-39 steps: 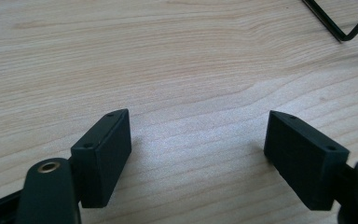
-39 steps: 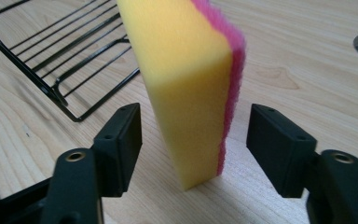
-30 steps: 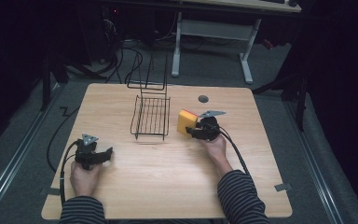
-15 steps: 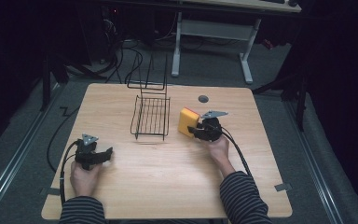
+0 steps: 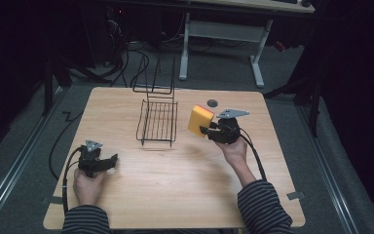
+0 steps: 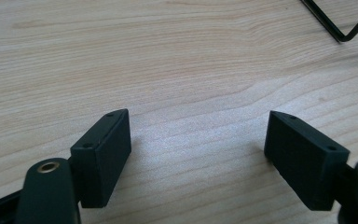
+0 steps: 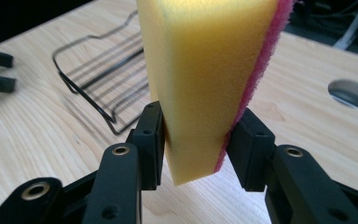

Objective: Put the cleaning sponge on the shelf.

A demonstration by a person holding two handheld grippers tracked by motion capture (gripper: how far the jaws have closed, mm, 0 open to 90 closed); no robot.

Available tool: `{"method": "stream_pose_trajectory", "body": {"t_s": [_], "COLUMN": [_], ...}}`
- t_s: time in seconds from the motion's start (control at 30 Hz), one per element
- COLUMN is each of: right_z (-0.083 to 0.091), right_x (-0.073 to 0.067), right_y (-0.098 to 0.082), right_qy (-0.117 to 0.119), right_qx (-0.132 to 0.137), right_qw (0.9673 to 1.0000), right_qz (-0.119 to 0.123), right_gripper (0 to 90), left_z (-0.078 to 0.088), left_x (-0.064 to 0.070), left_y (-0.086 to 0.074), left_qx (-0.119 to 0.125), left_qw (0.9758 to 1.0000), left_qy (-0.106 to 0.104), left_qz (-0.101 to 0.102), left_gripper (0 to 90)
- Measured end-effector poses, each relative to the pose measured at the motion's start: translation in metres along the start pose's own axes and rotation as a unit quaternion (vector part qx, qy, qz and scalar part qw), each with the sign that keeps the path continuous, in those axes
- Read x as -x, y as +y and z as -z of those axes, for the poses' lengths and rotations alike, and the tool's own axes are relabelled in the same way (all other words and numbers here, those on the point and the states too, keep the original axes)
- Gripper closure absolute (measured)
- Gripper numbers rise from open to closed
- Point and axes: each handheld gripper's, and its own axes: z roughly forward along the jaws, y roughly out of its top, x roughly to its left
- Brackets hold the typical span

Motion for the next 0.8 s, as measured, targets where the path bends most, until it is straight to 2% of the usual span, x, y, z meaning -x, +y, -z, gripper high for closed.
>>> {"method": "stream_pose_trajectory", "body": {"t_s": [0.23,0.43,0.8], "right_z": [0.003,-0.002,-0.034], "right_x": [-0.013,-0.021,-0.035], "right_y": [0.016,0.027,0.045], "right_qy": [0.014,0.020,0.028], "right_qx": [0.006,0.008,0.002], "right_qw": [0.9998,0.9995,0.9991], "right_qz": [0.015,0.023,0.030], "right_gripper": [59.9,59.9,59.9], "left_z": [0.000,0.000,0.000], "left_x": [0.000,0.000,0.000], "left_y": [0.000,0.000,0.000], "left_qx": [0.000,0.000,0.000], "left_qw": [1.0000,1.0000,1.0000], "left_qy": [0.000,0.000,0.000], "left_qz": [0.000,0.000,0.000], "left_gripper": [23.2,23.2,23.1]}}
